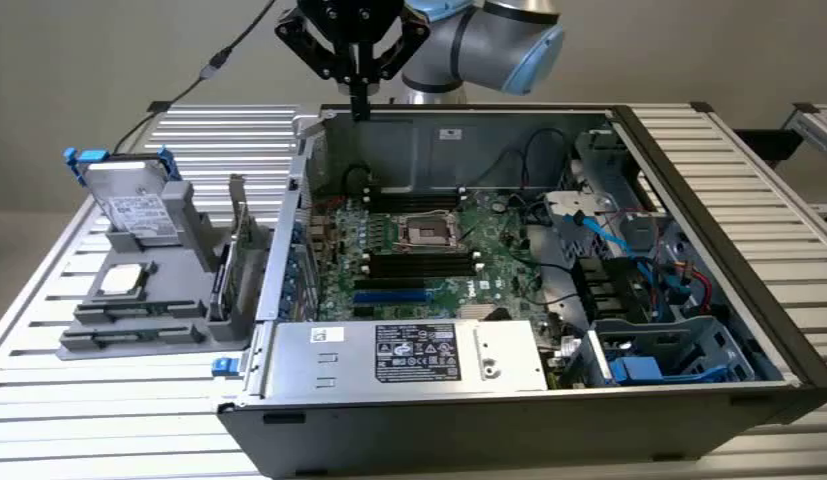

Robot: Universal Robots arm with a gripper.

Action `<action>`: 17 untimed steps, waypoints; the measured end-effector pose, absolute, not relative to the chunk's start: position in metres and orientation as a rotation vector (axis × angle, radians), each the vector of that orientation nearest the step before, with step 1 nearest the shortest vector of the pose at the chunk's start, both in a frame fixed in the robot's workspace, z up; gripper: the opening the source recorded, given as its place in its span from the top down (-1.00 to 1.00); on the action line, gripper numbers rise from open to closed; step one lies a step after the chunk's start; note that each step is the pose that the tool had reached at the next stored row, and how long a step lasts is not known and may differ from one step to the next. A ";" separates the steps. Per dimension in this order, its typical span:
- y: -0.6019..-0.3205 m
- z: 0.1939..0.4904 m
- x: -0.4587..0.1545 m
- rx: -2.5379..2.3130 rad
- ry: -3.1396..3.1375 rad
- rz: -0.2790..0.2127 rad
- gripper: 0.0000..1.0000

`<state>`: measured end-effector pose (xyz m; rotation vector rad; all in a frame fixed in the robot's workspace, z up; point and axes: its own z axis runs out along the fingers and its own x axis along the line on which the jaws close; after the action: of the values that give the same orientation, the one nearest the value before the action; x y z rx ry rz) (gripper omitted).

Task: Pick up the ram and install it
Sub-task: 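Reach for the ram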

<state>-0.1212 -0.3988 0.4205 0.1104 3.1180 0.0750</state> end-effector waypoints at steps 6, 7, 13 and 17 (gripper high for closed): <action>-0.399 0.421 -0.121 0.110 3.118 0.075 0.80; -0.399 0.421 -0.121 0.110 3.118 0.075 0.80; -0.398 0.421 -0.132 0.112 3.139 0.077 0.80; -0.397 0.421 -0.150 0.113 3.150 0.078 0.80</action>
<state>-0.1496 -0.3971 0.4207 0.1128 3.1495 0.0781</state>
